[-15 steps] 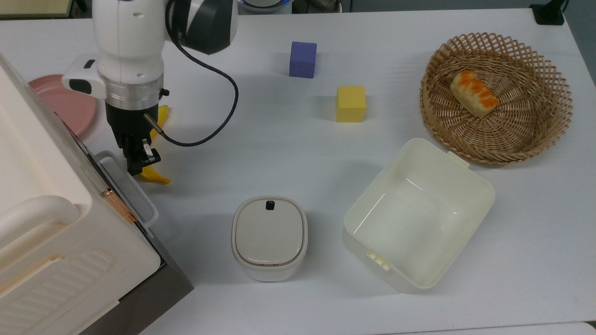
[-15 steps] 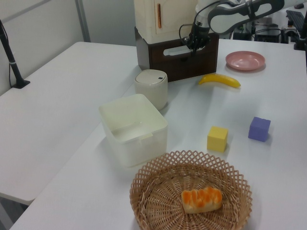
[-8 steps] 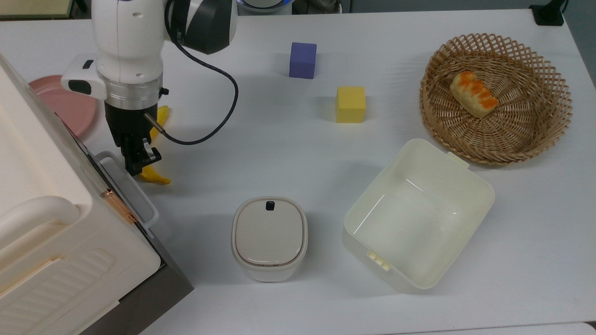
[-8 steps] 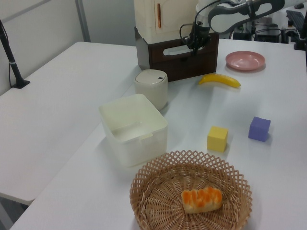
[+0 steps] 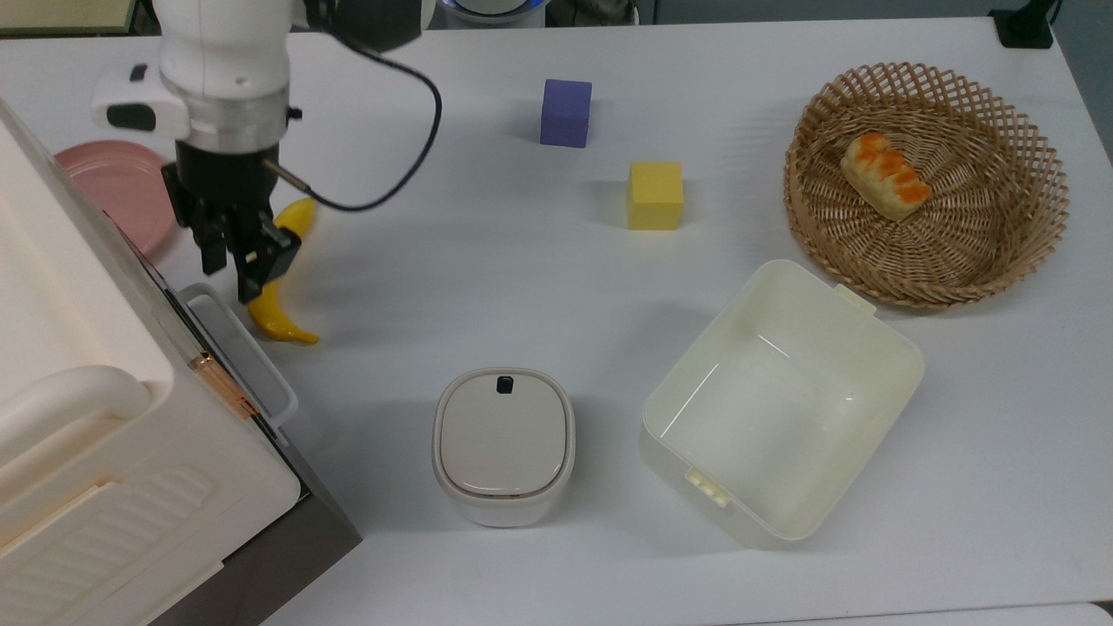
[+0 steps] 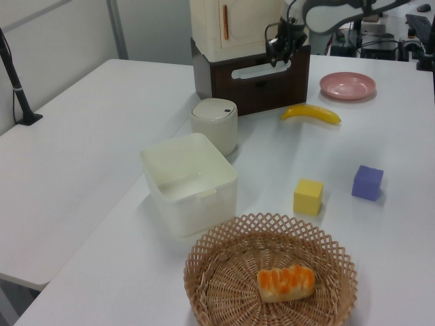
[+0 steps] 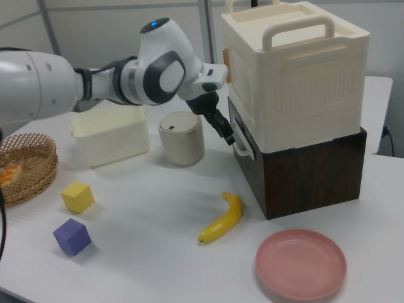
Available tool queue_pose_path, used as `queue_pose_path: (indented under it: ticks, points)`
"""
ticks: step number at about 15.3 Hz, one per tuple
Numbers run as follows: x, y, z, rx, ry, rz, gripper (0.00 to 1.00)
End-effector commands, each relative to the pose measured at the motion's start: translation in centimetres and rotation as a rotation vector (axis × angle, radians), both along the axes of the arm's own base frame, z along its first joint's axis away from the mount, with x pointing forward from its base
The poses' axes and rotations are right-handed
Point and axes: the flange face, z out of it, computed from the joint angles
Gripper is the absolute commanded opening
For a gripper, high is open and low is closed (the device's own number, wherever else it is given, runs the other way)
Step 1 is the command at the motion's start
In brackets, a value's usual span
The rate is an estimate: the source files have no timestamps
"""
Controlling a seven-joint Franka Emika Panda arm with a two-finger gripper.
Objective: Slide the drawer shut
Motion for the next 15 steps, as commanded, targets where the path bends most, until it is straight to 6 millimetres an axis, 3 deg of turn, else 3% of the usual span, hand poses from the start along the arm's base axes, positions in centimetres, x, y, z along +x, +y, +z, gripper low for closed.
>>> queue_pose_path:
  ticks: [1, 3, 7, 15]
  points:
    - [-2.7, 2.3, 1.2, -0.027, 0.133, 0.108, 0.81]
    - [-3.4, 4.0, 1.3, -0.028, 0.194, 0.161, 1.0]
    - [-4.7, 7.5, 2.1, -0.018, 0.225, 0.238, 1.0]
    - [-9.5, 13.1, 5.2, 0.067, 0.345, 0.438, 1.0]
